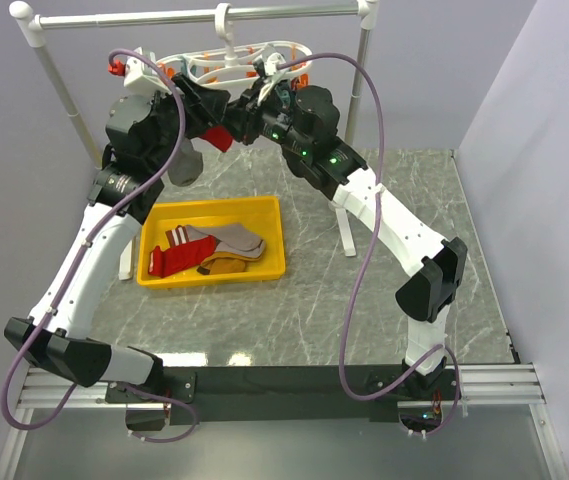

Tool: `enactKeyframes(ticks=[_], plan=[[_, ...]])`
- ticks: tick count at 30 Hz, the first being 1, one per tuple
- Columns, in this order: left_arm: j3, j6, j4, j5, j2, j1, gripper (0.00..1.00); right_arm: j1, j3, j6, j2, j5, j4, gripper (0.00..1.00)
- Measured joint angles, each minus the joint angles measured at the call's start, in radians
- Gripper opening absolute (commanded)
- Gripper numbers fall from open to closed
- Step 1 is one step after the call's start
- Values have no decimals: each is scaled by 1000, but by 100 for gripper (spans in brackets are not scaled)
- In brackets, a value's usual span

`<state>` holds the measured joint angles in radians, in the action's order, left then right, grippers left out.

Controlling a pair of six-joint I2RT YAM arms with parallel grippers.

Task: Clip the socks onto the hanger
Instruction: Open the clamp at the hanger.

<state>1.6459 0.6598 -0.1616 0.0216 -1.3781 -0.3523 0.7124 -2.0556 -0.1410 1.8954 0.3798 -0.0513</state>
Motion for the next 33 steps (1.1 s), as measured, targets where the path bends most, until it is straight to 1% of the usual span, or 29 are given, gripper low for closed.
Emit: enactKeyframes(ticks=[11, 20, 23, 24, 29, 30, 33], plan=[[-99, -12, 141, 4, 43, -3, 60, -2, -7, -26, 0, 29, 0, 13], [-115, -11, 170, 21, 67, -5, 59, -2, -28, -42, 0, 42, 11, 11], [-117, -9, 183, 20, 69, -6, 57, -2, -35, -45, 0, 48, 14, 11], [-117, -8, 184, 20, 69, -7, 54, -2, -36, -45, 0, 48, 14, 11], [-117, -1, 185, 14, 68, -9, 51, -2, -36, -45, 0, 50, 20, 11], [-117, 0, 185, 12, 68, -10, 46, -2, -36, -44, 0, 51, 20, 10], [-115, 7, 187, 5, 66, -10, 37, -2, -36, -43, 0, 52, 23, 10]])
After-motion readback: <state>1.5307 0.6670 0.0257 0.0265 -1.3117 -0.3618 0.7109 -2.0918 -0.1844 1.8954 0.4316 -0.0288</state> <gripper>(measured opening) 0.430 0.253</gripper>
